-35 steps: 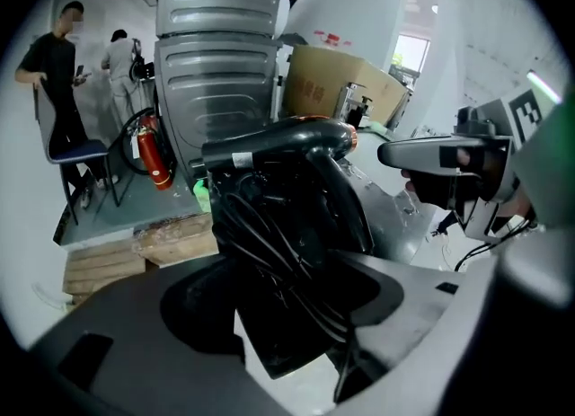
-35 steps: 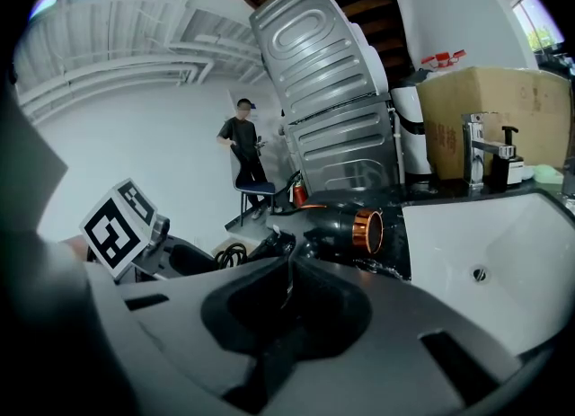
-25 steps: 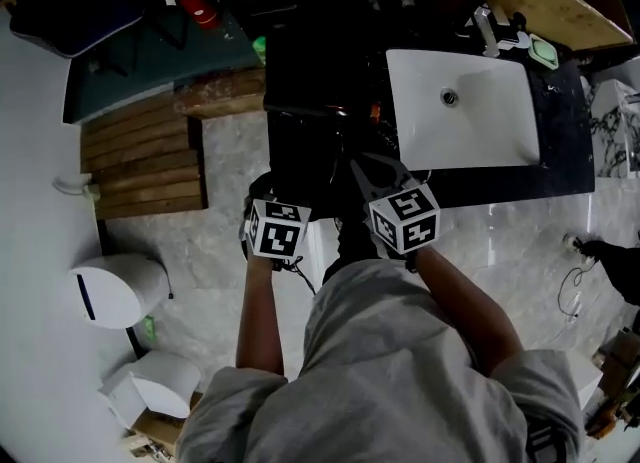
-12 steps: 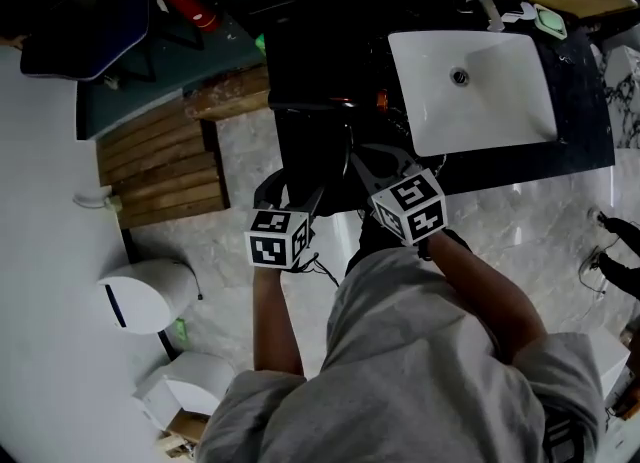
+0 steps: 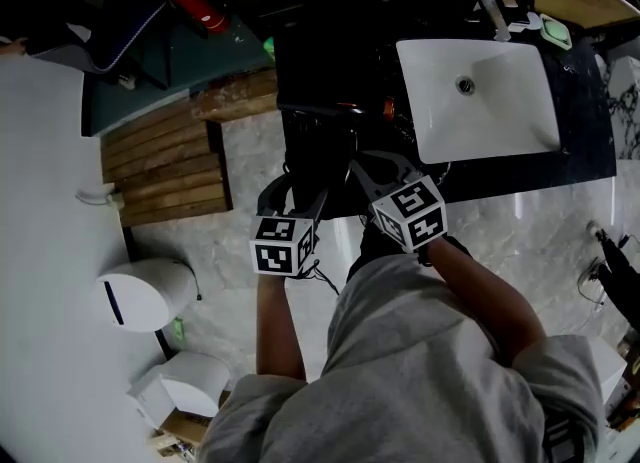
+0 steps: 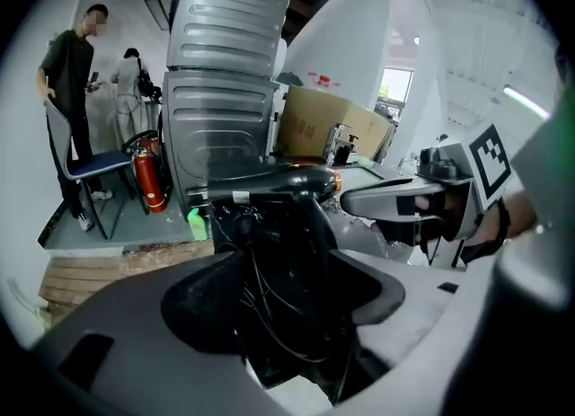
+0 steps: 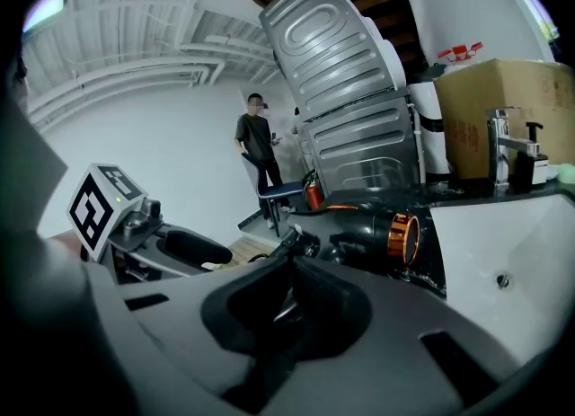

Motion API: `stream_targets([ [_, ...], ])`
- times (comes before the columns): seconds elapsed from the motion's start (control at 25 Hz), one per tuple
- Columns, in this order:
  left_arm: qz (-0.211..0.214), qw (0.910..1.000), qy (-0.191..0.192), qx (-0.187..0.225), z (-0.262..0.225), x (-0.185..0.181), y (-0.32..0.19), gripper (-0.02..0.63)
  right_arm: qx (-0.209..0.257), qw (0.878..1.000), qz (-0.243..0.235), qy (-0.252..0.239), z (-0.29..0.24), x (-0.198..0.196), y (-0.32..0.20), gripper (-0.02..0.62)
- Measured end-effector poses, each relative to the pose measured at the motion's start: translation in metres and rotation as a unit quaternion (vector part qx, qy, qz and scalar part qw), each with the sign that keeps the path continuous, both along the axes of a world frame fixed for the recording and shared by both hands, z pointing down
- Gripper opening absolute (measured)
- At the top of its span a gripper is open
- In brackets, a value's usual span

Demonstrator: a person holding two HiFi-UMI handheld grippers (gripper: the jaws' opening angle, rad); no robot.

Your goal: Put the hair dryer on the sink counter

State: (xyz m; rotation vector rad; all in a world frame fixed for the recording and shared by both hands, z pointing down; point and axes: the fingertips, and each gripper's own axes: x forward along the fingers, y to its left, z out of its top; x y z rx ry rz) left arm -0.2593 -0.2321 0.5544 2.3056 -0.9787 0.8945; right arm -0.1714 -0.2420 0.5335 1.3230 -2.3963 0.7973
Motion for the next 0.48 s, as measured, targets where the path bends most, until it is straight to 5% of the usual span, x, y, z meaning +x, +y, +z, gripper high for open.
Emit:
stream_targets([
  [0.16,-0.026,0.9993,0.019,0.021,-0.014,0.006,-0.006,0.293,0.016,1.000,0.002,0.006,-0.007,0.003,-0.002,0.027],
  [0.36,-0.049,0.9976,0.015,0.046,-0.021,0.020,-0.004,0.174,0.034,0.999,0.008,0.019,-0.016,0.010,-0.001,0.026],
  [0.48,-0.077,0.9938,0.054,0.060,-0.034,0.029,-0.004,0.091,0.051,0.998,0.009,0.033,-0.023,0.016,0.001,0.026],
])
